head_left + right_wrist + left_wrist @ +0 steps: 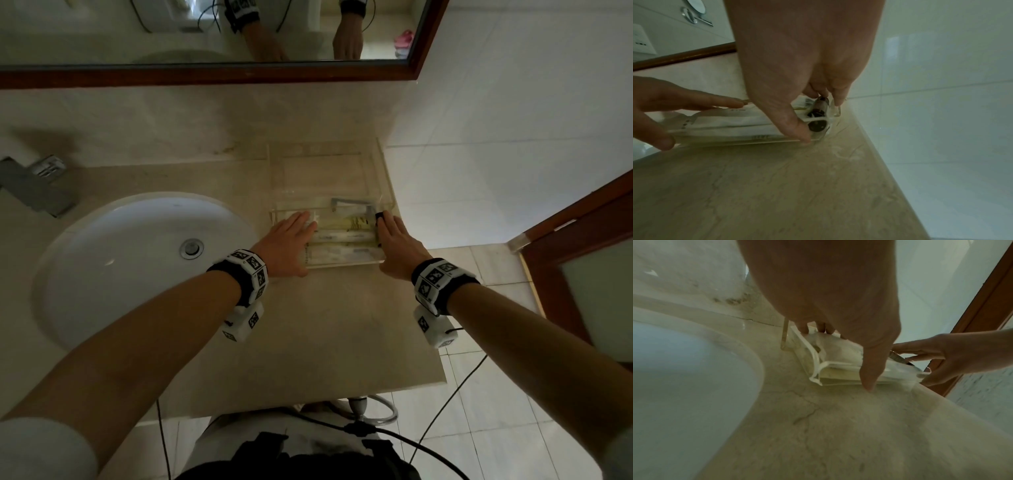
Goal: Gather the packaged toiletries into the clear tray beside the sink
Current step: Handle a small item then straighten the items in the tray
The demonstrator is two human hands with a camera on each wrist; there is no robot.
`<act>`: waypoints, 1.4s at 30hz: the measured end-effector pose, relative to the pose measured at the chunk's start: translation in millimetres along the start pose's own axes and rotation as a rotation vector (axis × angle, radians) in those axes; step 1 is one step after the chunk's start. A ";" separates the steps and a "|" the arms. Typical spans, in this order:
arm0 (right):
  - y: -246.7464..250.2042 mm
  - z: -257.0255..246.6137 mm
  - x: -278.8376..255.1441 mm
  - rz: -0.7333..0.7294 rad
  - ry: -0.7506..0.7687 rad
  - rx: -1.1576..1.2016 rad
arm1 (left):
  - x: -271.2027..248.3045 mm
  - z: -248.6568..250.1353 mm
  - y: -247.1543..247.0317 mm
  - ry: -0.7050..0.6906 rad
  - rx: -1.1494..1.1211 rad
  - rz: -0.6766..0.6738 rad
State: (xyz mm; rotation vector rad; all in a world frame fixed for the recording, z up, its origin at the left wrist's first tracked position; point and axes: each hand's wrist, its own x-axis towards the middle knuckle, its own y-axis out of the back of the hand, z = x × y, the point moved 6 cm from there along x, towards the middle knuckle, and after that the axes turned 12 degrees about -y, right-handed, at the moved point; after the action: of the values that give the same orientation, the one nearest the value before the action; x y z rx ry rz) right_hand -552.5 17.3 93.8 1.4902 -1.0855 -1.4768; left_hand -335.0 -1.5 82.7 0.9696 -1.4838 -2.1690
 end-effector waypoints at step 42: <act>26.4 -20.8 58.2 0.013 0.071 -0.190 | 9.2 -36.7 41.1 0.217 0.000 0.155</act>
State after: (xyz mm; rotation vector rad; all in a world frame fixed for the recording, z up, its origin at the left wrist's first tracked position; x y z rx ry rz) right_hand -534.9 -47.3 99.0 1.3894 -0.8852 -1.4636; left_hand -320.0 -48.5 108.9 1.0179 -1.4067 -1.8913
